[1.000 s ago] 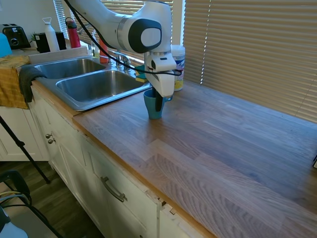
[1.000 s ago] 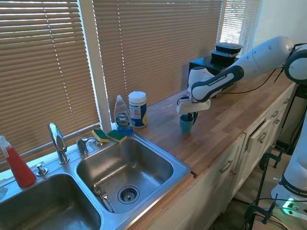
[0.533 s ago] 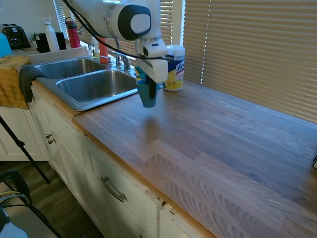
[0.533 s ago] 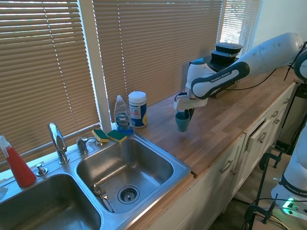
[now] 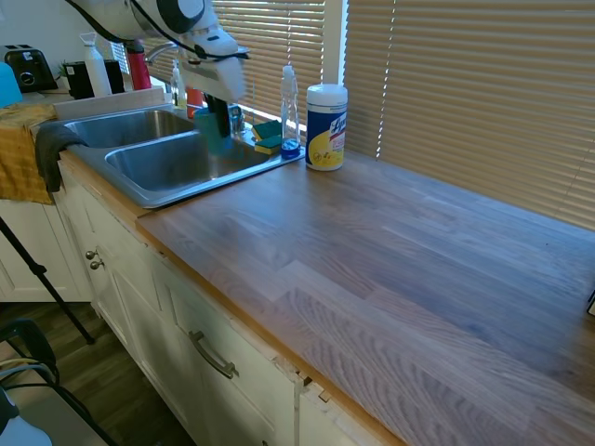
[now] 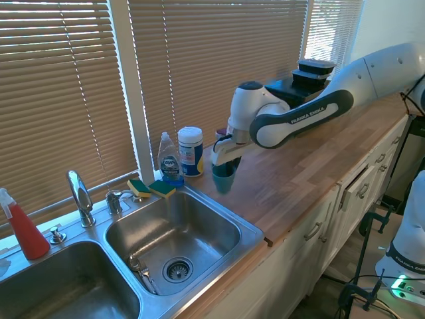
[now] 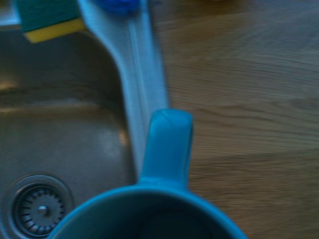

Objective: Put the mug in the sink

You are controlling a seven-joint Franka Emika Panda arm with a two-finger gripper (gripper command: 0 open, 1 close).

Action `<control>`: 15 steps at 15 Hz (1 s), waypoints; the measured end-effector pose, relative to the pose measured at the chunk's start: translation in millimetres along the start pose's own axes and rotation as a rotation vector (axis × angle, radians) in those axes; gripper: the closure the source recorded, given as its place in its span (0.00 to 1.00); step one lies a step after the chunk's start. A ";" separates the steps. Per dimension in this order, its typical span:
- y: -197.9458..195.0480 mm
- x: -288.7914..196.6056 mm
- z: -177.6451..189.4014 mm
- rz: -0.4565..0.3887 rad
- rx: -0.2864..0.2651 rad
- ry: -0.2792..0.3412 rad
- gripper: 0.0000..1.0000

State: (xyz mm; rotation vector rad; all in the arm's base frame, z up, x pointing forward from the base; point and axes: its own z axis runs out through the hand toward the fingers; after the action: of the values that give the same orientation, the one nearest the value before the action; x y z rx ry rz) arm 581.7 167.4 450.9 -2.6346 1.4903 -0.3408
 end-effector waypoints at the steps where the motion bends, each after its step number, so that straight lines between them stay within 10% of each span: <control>1: -20.2 -17.8 4.6 -0.025 0.002 -0.005 1.00; 15: -163.4 -98.1 199.5 -0.091 0.010 -0.143 1.00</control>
State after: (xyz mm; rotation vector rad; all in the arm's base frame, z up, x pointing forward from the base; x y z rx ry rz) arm 716.9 330.6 274.3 -2.6612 1.3262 -0.1621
